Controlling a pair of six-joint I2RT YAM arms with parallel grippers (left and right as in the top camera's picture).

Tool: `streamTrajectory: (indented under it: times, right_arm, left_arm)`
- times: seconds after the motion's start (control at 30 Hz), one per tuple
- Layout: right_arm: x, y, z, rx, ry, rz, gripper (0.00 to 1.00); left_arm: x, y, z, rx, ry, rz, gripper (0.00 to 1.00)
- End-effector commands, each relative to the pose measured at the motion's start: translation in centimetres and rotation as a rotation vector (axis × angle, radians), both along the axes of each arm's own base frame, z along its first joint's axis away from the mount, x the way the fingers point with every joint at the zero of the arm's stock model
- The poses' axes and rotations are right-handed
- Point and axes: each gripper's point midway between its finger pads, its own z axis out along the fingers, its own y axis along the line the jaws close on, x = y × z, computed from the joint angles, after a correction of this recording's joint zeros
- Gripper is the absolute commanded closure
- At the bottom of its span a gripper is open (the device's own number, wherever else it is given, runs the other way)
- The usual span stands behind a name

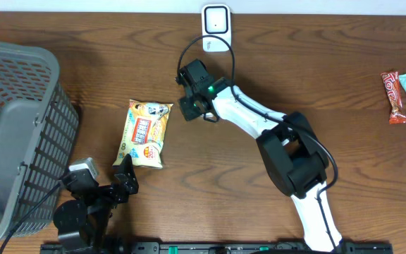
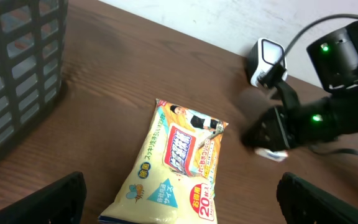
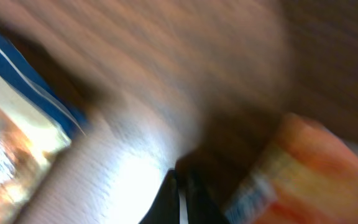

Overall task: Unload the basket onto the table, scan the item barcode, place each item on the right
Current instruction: 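Reach the right gripper to the small orange packet and grasp it, then lift the orange packet and rotate it to expose its barcode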

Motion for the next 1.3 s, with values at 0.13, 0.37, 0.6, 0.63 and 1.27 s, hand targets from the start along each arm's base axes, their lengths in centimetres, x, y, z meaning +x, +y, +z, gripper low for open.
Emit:
streamTrajectory:
  times: [0.13, 0.37, 0.6, 0.63, 1.27]
  right_arm:
    - [0.0, -7.1, 5.7, -0.276, -0.110, -0.117, 0.99]
    - [0.2, -7.5, 15.0, -0.084, -0.210, -0.154, 0.77]
    - [1.7, -9.9, 9.8, 0.013, -0.013, -0.143, 0.66]
    - [2.1, -9.8, 8.4, 0.069, 0.033, -0.108, 0.62]
    - [1.9, -9.2, -1.8, 0.305, 0.281, 0.005, 0.62]
  left_arm:
    - [0.0, -0.1, 0.0, -0.008, -0.003, -0.007, 0.02]
    - [0.0, -0.1, 0.0, -0.008, -0.003, -0.007, 0.02]
    - [0.0, -0.1, 0.0, -0.008, -0.003, -0.007, 0.02]
    - [0.0, -0.1, 0.0, -0.008, -0.003, -0.007, 0.02]
    - [0.0, -0.1, 0.0, -0.008, -0.003, -0.007, 0.02]
